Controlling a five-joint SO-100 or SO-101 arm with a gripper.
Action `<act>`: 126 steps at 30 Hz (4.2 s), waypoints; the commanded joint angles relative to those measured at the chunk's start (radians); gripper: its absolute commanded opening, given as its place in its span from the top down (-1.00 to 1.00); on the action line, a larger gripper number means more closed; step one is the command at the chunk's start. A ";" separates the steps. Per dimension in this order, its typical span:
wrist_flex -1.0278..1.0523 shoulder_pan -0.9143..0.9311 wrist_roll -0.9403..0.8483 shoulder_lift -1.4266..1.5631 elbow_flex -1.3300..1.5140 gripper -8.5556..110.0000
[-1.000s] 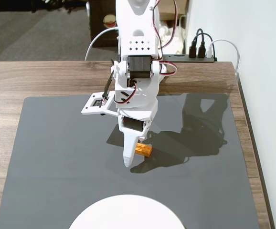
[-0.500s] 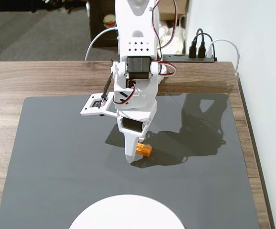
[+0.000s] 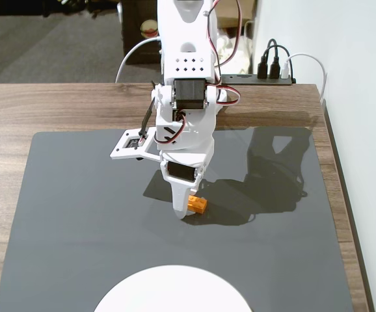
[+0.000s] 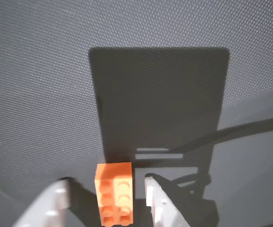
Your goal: Grasp a lego block and put it on the plate.
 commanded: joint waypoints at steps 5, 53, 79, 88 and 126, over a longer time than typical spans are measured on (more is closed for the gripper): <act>-0.011 -0.005 -0.005 0.005 0.000 0.65; 0.114 0.040 -1.407 0.114 -0.330 0.79; -0.209 0.080 -1.779 0.041 -0.552 0.79; -0.230 0.063 -1.782 -0.121 -0.761 0.79; -0.333 0.025 -1.736 -0.522 -0.862 0.46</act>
